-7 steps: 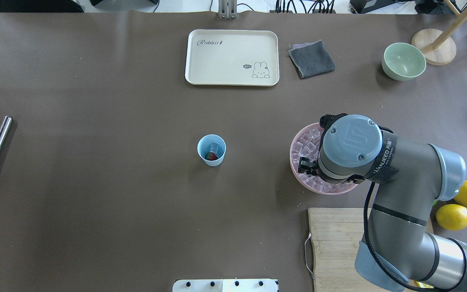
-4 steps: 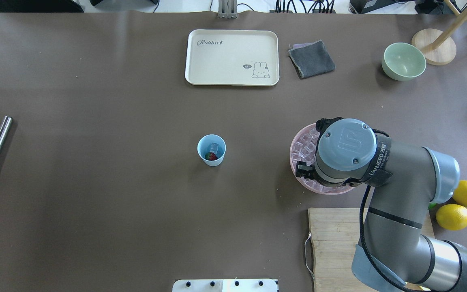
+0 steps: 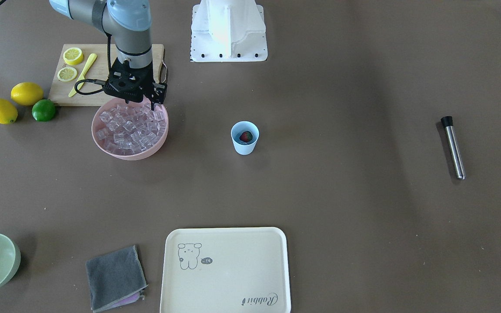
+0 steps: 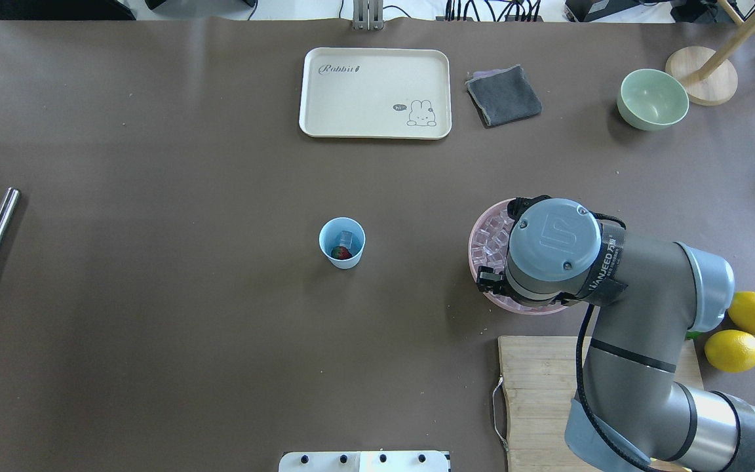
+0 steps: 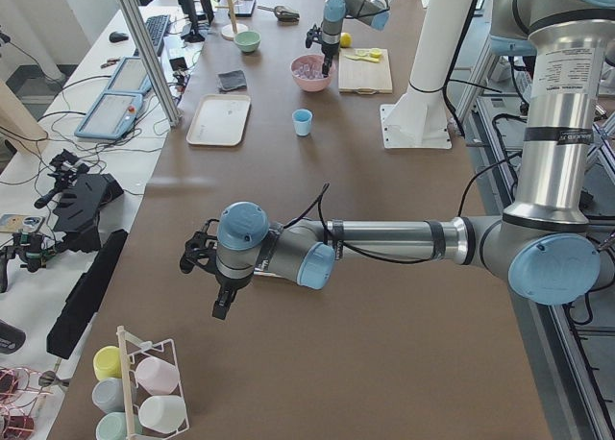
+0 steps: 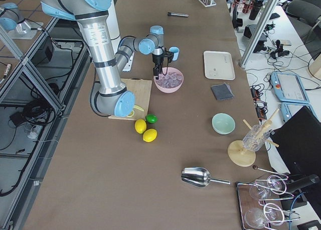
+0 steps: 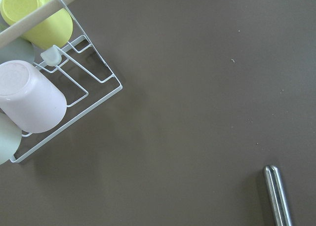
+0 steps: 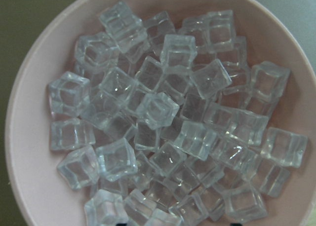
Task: Mash ice and strawberries in cup
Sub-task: 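Lower the right gripper into the ice cubes, then close the right gripper on an ice cube and lift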
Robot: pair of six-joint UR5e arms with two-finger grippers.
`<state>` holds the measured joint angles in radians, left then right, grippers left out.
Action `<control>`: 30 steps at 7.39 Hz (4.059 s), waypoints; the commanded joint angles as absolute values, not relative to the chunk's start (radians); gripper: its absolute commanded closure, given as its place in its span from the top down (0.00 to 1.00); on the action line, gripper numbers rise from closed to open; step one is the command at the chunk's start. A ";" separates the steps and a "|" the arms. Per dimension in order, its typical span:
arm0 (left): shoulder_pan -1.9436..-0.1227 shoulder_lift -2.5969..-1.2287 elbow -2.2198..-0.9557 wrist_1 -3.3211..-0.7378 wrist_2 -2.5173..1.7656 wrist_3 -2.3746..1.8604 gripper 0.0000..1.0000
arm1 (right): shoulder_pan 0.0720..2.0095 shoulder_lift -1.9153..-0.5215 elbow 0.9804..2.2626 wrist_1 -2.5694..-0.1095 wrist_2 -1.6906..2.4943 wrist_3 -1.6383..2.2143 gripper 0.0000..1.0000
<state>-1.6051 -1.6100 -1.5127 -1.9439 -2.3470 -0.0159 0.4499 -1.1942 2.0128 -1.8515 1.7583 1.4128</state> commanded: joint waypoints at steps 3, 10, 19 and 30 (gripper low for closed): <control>-1.608 -1.603 -1.514 -1.945 -2.349 -0.015 0.98 | 0.442 -1.184 1.987 -1.848 1.753 1.402 0.75; -1.609 -1.612 -1.516 -1.945 -2.349 -0.017 0.98 | 0.460 -1.154 1.968 -1.868 1.764 1.379 0.57; -1.609 -1.606 -1.540 -1.944 -2.349 -0.021 0.98 | 0.477 -1.131 1.945 -1.893 1.793 1.387 0.48; -1.612 -1.603 -1.546 -1.944 -2.350 -0.020 0.98 | 0.454 -1.120 1.928 -1.893 1.792 1.405 0.36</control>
